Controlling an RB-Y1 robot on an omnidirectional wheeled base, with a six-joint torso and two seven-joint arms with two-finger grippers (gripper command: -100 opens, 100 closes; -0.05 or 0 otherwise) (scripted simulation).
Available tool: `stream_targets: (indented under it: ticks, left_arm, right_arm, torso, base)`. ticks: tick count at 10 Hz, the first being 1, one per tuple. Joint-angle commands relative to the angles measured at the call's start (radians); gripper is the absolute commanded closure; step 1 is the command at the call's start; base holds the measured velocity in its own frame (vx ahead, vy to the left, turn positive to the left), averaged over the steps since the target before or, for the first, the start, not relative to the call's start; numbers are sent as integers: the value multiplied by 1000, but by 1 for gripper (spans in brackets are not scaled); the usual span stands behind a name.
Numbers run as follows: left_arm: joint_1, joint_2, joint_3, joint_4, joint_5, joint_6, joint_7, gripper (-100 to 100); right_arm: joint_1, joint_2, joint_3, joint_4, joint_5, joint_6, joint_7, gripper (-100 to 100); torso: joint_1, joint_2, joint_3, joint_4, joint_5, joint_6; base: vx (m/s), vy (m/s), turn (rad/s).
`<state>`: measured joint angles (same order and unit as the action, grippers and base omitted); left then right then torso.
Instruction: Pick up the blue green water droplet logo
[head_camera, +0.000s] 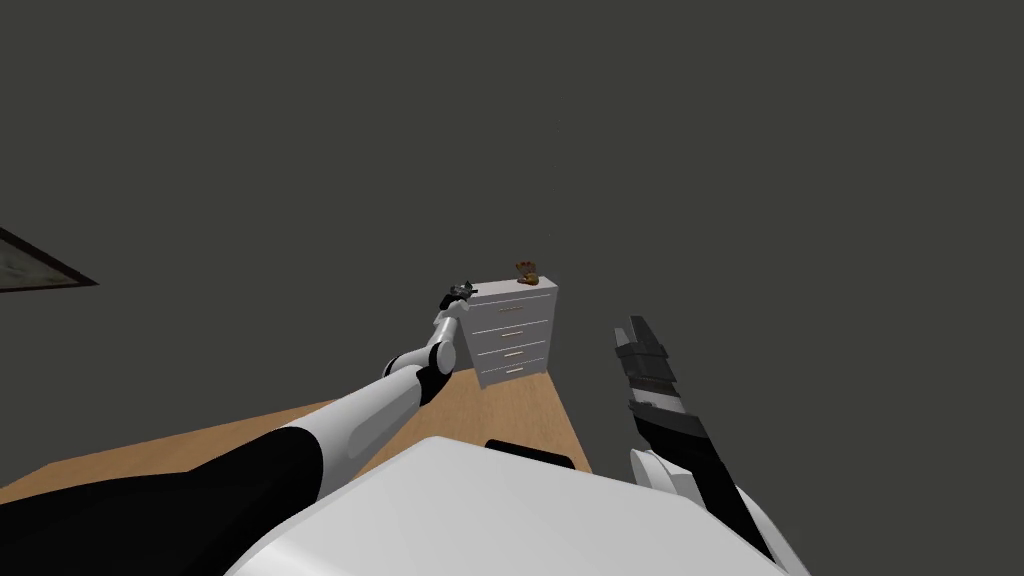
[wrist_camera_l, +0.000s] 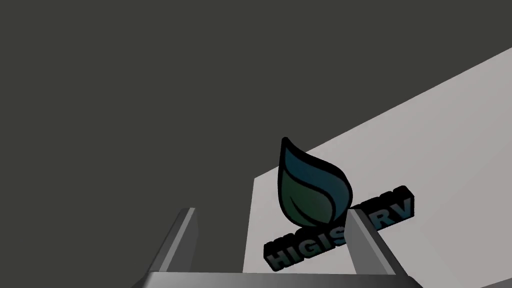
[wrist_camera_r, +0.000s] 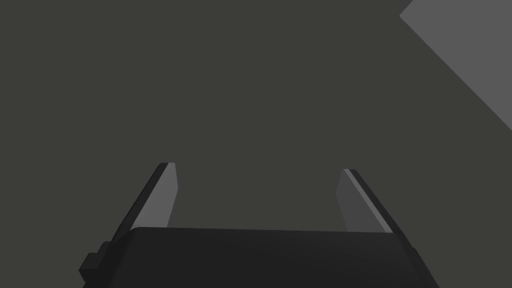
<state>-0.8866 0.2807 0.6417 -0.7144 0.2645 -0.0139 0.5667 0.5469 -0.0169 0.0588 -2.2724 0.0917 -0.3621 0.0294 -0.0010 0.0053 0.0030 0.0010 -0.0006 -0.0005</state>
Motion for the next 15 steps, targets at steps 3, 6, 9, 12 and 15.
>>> stream_targets:
  ticks: [3,6,9,12,15]
  left_arm:
    - [-31,-9,-11,-9,63,-57,-51,-100]
    - [-56,-19,-18,0,119,-87,-82,-100]
    - [-70,-37,-26,19,171,-98,-104,-100]
    - [-73,-60,-39,50,233,-99,-121,-100]
    - [-72,-88,-55,89,305,-94,-131,-100]
  right_arm:
    - [0,0,0,0,0,0,0,0]
    - [0,0,0,0,0,0,0,0]
    - [0,0,0,0,0,0,0,0]
    - [0,0,0,0,0,0,0,0]
    - [0,0,0,0,0,0,0,0]
  torso:
    - [1,3,2,1,0,0]
    - [-1,-3,-2,0,0,0]
    - [-1,-9,-5,-2,0,1]
    - [1,-14,-8,-3,0,1]
    - [3,-18,-10,-4,1,1]
  base:
    - [-175,-16,114]
    - [-68,-31,100]
    - [8,-27,56]
    - [72,1,45]
    - [121,28,30]
